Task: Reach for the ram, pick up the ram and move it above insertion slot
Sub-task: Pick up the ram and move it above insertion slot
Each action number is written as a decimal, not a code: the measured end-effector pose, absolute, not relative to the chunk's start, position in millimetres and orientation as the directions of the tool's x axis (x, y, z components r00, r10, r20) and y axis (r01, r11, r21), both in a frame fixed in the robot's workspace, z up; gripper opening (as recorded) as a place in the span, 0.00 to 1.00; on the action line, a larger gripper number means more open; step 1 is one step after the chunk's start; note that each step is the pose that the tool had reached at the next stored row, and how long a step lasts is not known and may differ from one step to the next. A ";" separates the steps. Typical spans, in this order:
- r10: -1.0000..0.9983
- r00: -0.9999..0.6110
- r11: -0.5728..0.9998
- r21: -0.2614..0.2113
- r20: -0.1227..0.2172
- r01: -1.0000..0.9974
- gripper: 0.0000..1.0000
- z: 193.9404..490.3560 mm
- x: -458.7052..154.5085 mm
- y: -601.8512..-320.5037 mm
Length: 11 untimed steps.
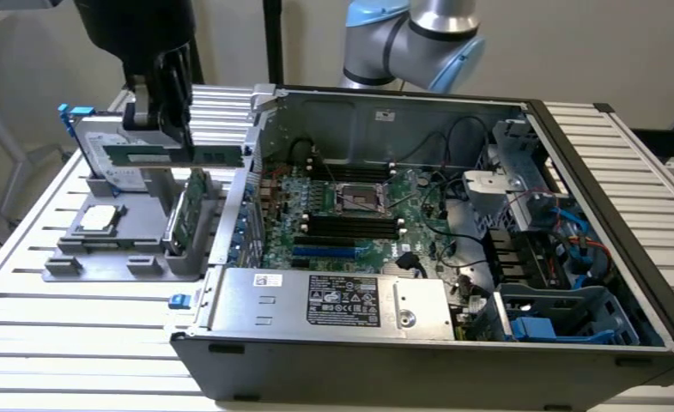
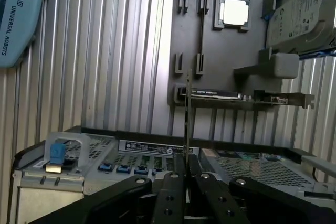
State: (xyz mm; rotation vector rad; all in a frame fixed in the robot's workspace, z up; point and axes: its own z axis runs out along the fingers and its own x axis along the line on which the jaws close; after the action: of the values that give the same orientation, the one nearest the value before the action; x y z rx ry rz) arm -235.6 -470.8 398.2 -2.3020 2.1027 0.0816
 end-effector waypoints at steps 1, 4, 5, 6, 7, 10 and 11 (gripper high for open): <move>-0.994 0.090 -0.091 0.018 -0.056 -0.996 0.14 398.6 -231.1 -470.9; -0.994 0.090 -0.091 0.018 -0.063 -0.996 0.14 399.1 -217.2 -470.8; -0.994 0.090 -0.091 0.018 -0.065 -0.996 0.14 399.3 -212.7 -470.8; -0.994 0.090 -0.091 0.017 -0.067 -0.996 0.14 399.4 -208.4 -470.8; -0.994 0.090 -0.091 0.017 -0.070 -0.996 0.14 399.5 -203.5 -470.8; -0.993 0.090 -0.091 0.016 -0.076 -0.996 0.14 399.8 -190.2 -470.8; -0.993 0.090 -0.091 0.016 -0.079 -0.996 0.14 399.9 -185.4 -470.8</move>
State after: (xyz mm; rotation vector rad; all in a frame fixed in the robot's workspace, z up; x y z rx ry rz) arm -185.4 -470.8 399.9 -2.2881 2.0895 0.1073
